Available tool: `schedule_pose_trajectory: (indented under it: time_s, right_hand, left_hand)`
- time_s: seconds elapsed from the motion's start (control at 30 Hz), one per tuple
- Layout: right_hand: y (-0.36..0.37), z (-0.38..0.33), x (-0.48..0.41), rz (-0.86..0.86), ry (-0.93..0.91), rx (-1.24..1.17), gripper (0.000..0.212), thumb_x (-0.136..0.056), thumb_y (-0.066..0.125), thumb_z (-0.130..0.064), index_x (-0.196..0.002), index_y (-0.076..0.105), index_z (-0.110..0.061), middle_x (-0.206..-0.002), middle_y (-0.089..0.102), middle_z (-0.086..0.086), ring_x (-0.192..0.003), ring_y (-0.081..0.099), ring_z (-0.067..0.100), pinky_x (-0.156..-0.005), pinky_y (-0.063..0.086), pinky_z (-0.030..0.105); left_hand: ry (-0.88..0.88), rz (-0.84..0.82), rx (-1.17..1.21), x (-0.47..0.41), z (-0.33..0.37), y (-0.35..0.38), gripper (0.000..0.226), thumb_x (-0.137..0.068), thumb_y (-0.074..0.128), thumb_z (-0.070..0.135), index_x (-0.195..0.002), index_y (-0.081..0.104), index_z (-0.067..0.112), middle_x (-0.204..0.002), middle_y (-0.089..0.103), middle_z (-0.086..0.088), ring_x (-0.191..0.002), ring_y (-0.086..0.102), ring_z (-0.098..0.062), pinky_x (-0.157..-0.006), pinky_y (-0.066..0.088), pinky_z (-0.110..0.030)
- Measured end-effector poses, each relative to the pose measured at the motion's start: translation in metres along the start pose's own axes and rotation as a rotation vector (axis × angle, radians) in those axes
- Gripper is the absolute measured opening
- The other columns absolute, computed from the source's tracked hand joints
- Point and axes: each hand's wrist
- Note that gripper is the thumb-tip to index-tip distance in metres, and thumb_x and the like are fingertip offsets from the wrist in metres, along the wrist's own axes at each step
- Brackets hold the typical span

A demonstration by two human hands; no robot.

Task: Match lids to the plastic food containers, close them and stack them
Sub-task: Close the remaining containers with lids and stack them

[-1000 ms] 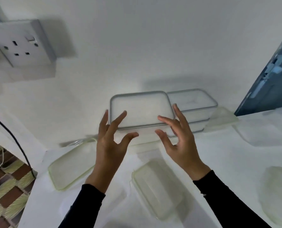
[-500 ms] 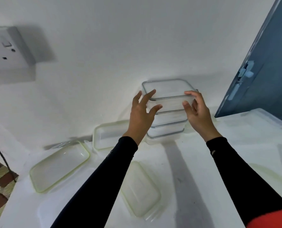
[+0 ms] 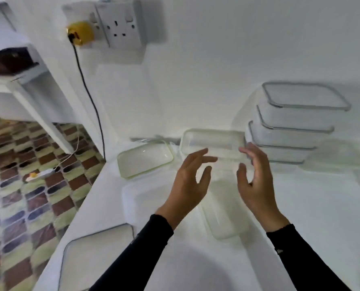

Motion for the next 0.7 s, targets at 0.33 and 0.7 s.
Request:
schedule_pose_trajectory:
  time_s: [0.33,0.7]
  right_hand:
    - [0.139,-0.038,0.08,-0.841,-0.349,0.233,0.054,-0.085,0.046,-0.061,-0.131,0.055,-0.037,-0.121,0.065,-0.016,-0.112,0.06,0.006,-0.112,0.02,0.028]
    - [0.115,-0.032,0.106,-0.533,-0.337,0.263,0.028,-0.092,0.046,-0.027,-0.109,0.064,-0.041,-0.078,0.063,-0.019,-0.067,0.056,0.008,-0.073,0.037,0.03]
  left_hand:
    - [-0.492,-0.036,-0.569,0.189,-0.08,-0.172,0.071,-0.072,0.056,0.077,-0.132,0.051,0.039,-0.143,0.037,0.023,-0.137,0.027,-0.001,-0.116,0.018,-0.031]
    - [-0.473,-0.291,-0.665,0.203,-0.094,-0.152,0.098,-0.059,0.022,0.1,-0.141,0.037,0.049,-0.158,0.0,0.024,-0.148,-0.003,-0.005,-0.116,-0.018,-0.033]
Point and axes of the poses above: each hand's wrist, its own x-axis away from the middle knuckle, its own y-axis out of the palm, z = x × y
